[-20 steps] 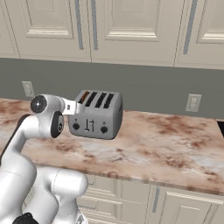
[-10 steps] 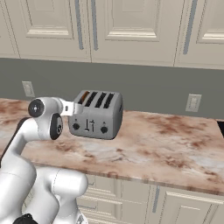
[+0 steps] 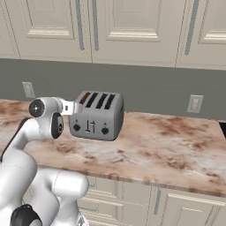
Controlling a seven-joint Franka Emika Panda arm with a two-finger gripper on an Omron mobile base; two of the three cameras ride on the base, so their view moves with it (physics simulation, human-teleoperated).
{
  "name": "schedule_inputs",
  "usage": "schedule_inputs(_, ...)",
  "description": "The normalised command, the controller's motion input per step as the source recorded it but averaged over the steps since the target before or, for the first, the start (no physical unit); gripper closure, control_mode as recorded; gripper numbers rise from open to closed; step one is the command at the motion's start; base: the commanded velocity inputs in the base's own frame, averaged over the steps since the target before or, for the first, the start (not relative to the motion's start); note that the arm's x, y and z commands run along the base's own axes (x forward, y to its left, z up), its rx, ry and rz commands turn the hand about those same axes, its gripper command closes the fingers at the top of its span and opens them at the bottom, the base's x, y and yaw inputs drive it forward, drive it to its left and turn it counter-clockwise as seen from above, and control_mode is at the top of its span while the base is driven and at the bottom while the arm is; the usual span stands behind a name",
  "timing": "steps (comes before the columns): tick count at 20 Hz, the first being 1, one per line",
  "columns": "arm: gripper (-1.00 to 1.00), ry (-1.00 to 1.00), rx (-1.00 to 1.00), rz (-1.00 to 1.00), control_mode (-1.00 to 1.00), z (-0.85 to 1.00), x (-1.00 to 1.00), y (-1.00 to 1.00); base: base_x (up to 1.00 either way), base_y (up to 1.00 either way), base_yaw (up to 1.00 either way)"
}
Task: Start the toaster. Once the lever pops up, take the bread to the plate on the dining counter.
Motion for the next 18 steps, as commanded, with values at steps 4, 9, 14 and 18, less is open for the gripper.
schedule_inputs(4, -1.0, 0.0, 0.0, 0.03, -1.0, 0.0, 0.4, 0.02, 0.0, 0.0, 0.0)
schedule_inputs(9, -1.0, 0.0, 0.0, 0.05, -1.0, 0.0, 0.39, 0.0, 0.0, 0.0, 0.0)
schedule_inputs(14, -1.0, 0.0, 0.02, 0.04, -1.0, -0.01, 0.28, -0.01, 0.0, 0.0, 0.0)
schedule_inputs(18, -1.0, 0.0, 0.01, -0.03, -1.0, -0.09, 0.14, 0.0, 0.0, 0.0, 0.0)
